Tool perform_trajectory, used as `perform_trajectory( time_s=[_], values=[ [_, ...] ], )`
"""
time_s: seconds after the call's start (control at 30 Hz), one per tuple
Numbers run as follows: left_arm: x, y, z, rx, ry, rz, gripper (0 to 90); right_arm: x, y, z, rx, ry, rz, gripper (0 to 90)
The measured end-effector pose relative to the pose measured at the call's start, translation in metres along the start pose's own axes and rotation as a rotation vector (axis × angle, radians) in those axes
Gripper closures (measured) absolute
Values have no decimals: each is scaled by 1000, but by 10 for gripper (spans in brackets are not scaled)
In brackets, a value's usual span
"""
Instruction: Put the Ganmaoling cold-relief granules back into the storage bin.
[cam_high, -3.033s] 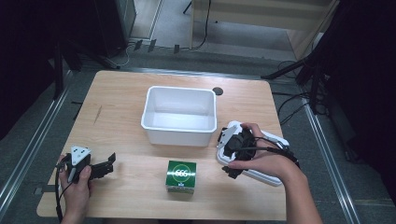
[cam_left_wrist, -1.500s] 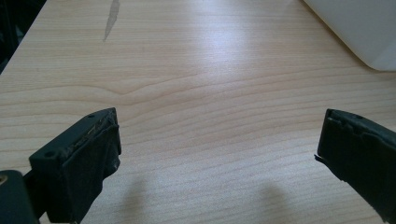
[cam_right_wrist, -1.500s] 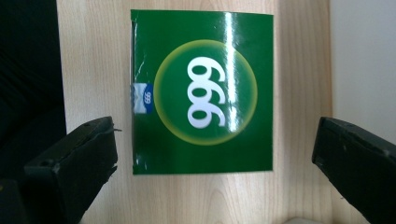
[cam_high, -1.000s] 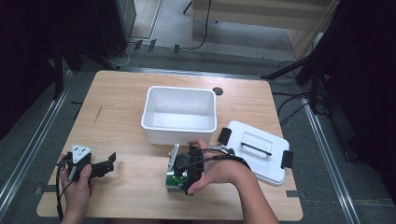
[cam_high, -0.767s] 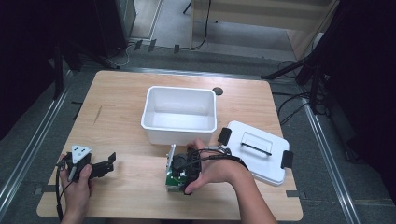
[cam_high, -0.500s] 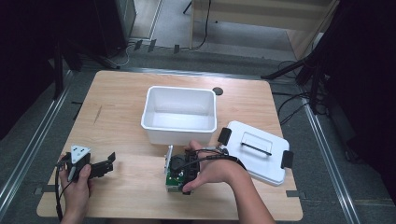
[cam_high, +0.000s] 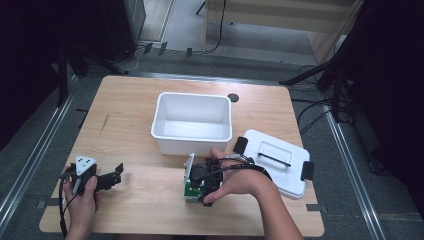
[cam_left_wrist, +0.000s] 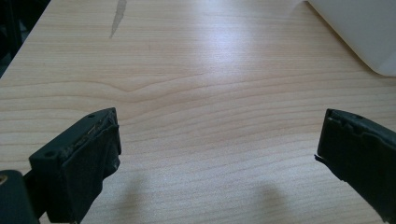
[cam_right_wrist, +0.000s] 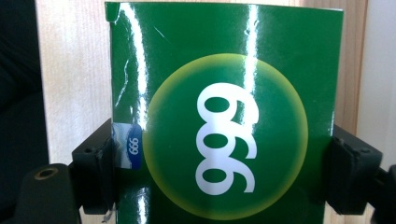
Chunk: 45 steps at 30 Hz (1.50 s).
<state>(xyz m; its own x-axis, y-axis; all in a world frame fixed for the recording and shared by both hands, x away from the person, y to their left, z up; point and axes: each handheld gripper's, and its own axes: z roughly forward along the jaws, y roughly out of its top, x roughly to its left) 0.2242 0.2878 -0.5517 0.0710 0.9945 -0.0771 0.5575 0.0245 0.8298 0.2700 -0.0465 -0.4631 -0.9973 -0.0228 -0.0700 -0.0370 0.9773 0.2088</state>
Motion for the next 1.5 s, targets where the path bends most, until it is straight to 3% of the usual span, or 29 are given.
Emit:
perform_trajectory(
  time_s=[0.63, 1.13, 1.5],
  values=[
    [0, 0, 0, 1, 0, 10, 2, -9, -23, -34, -11, -23, -5, 163],
    [0, 0, 0, -1, -1, 6, 2, -22, -29, -61, -23, -38, 0, 164],
    [0, 0, 0, -2, -3, 5, 1, -36, -42, -83, -35, -39, 41, 164]
  ],
)
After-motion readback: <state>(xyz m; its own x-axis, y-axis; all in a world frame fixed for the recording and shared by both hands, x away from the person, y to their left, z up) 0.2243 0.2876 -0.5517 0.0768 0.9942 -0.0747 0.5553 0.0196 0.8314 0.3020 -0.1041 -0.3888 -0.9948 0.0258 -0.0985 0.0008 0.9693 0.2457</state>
